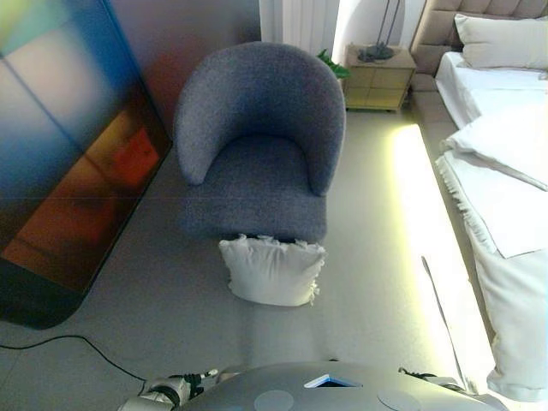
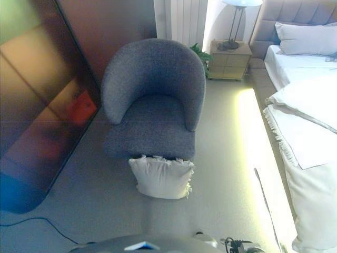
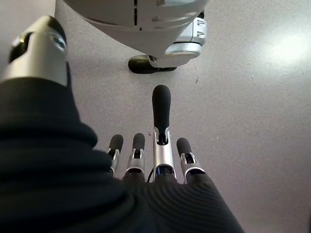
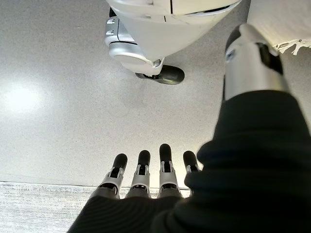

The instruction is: Pick up the cushion and take it to the sofa

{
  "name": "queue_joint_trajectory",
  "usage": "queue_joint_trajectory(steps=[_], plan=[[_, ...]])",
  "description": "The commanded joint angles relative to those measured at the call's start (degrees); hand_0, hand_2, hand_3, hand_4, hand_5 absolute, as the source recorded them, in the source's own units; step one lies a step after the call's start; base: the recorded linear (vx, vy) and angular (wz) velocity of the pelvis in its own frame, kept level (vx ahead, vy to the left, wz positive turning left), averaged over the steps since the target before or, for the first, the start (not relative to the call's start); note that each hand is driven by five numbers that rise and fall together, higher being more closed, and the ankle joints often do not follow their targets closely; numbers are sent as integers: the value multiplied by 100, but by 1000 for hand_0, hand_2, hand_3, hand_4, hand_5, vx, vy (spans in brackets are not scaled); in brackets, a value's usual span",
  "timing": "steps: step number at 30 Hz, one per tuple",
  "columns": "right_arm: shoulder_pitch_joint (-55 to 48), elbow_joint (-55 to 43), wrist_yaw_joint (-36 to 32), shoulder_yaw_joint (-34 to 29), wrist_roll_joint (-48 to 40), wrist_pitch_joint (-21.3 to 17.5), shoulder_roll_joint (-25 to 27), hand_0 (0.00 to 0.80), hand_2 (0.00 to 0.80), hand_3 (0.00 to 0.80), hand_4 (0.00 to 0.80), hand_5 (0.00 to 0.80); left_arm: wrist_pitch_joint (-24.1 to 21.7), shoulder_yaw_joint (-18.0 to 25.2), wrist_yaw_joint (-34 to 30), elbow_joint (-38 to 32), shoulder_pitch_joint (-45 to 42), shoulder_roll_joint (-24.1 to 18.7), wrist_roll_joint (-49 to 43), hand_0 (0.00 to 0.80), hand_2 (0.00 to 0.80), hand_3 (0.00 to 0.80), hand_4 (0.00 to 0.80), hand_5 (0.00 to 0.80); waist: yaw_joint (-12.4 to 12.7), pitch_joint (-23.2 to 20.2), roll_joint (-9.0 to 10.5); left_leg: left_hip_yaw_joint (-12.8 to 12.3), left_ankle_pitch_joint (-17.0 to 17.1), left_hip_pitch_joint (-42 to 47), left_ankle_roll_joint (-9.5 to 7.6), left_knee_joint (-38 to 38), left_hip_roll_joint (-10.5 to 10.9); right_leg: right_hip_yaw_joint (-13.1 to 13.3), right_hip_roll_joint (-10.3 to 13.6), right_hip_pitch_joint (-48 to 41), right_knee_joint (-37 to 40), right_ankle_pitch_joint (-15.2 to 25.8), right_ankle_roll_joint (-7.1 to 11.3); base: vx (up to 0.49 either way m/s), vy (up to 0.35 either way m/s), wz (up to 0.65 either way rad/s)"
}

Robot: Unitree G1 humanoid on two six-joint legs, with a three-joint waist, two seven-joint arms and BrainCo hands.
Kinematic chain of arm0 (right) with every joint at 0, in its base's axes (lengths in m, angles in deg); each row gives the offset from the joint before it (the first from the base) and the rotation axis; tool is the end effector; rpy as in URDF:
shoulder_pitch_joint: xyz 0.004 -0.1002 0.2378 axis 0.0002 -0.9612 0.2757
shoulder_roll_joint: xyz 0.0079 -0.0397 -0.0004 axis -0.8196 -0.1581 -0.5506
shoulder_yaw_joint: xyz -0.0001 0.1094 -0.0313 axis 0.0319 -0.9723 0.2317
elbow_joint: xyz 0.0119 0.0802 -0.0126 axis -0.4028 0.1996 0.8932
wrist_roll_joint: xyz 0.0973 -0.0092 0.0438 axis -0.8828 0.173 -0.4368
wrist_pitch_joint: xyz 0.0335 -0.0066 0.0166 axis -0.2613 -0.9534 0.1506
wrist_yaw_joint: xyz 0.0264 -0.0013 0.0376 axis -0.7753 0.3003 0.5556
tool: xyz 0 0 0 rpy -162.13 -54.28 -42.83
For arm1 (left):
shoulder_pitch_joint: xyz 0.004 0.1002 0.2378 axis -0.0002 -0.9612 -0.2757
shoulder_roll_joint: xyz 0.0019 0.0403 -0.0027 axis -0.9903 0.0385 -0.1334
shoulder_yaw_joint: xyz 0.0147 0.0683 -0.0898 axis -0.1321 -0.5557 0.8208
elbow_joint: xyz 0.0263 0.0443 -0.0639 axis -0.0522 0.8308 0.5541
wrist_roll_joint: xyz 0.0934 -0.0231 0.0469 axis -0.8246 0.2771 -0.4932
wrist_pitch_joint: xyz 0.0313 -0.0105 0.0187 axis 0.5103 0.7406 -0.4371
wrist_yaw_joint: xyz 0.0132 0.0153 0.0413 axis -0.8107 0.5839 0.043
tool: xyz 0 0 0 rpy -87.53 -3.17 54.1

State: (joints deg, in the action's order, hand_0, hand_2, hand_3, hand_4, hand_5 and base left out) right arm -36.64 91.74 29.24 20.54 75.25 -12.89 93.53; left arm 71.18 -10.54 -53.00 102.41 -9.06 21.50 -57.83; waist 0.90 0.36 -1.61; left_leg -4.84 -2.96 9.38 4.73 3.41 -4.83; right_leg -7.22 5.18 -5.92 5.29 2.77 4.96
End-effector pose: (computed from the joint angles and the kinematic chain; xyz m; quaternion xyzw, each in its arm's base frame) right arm 0.0359 -0.2467 -0.1331 -0.1056 0.7142 -0.1344 0.6787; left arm 0.0356 0.2216 -0.1395 0.0961 0.7239 0.1173 0.6731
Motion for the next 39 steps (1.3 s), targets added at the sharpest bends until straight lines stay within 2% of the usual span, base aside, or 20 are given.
queue_joint_trajectory(steps=[1, 24, 29, 33, 34, 36, 39], plan=[[298, 398, 13, 36, 86, 100, -183, 0, 0, 0, 0, 0, 85, 76, 4, 289, 281, -140, -264, 0, 0, 0, 0, 0, 58, 110, 324, -256, -74, -131, -383, 159, 317, -165, -44, -141, -29, -332, 20, 0, 0, 0], [321, 432, -19, 60, 90, 148, -186, 0, 0, 0, 0, 0, 109, 57, 25, 297, 293, -141, -262, 0, 0, 0, 0, 0, 79, 131, 304, -261, -52, -120, -344, 159, 260, -241, -53, -175, -29, -365, -2, 10, -11, 0], [311, 411, 10, 65, 101, 176, -205, 0, 0, 0, 0, 0, 140, 61, 45, 301, 279, -137, -300, 0, 0, 0, 0, 0, 61, 124, 311, -253, -68, -117, -352, 159, 271, -217, -72, -177, -29, -369, 0, 0, 0, 0], [362, 412, 29, 67, 69, 196, -208, 0, 0, 0, 0, 0, 150, 68, 68, 305, 304, -149, -320, 0, 0, 0, 0, 0, 30, 184, 340, -281, -62, -78, -371, 89, 249, -126, -131, -147, -143, -422, -69, 16, -45, 0], [376, 404, 23, 69, 5, 193, -202, 0, 0, 0, 0, 0, 148, 71, 74, 301, 313, -152, -314, 0, 0, 0, 0, 0, 32, 209, 354, -282, -82, -113, -369, -12, 240, -105, -131, -117, -198, -437, -89, -30, -89, -2], [450, 383, 22, 76, -3, 222, -175, 0, 0, 0, 0, 0, 52, 91, 111, 304, 364, -151, -204, 0, 0, 0, 0, 0, 43, 338, 480, -267, -304, -468, -355, -966, 196, -73, -61, 50, -440, -474, -199, -71, -110, -2], [540, 364, 115, 106, 10, 241, -105, 0, 0, 0, 0, 0, -92, 132, 189, 311, 423, -129, 26, 0, 0, 0, 0, 0, 123, 624, 584, -29, -37, -1202, -316, -2488, 109, -29, -34, 190, -671, -501, -410, -66, -95, -13]])
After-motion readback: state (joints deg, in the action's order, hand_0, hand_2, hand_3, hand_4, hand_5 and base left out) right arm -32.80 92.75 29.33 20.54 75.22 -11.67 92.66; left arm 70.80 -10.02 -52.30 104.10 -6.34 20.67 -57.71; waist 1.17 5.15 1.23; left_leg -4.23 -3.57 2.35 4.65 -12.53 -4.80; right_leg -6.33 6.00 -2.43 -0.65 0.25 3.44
